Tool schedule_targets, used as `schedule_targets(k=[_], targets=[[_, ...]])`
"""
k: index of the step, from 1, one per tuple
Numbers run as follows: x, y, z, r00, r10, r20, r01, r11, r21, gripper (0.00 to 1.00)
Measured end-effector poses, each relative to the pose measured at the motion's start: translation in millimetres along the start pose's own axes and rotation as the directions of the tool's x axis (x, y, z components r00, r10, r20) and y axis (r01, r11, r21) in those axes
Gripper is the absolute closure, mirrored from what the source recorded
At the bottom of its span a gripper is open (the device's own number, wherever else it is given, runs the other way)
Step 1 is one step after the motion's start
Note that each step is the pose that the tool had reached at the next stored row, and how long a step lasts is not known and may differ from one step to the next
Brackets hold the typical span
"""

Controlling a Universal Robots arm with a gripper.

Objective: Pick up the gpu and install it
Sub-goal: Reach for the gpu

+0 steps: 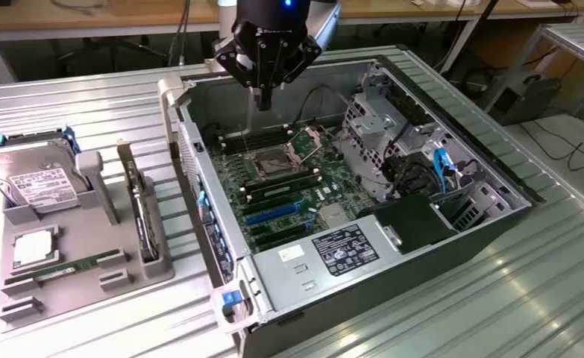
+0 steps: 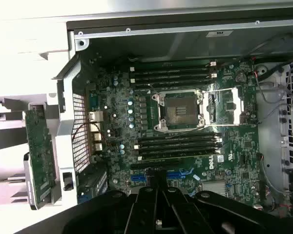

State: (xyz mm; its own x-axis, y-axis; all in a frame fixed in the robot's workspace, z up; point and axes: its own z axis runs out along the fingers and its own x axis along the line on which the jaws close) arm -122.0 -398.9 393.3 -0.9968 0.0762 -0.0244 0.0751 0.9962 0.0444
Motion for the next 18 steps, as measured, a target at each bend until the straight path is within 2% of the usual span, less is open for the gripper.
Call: schedule_targets(k=[8,11,18], targets=[[0.4,0.0,0.0,1.0000,0.000,0.0001,0.000,1.0000,0.0001,0.89],[8.6,-2.8,-0.3,1.0000,0.000,0.0002,0.000,1.0000,0.0001,0.89],[38.7,-13.0,-1.1,1.0000,0.000,0.0002,0.000,1.0000,0.0003,0.89]])
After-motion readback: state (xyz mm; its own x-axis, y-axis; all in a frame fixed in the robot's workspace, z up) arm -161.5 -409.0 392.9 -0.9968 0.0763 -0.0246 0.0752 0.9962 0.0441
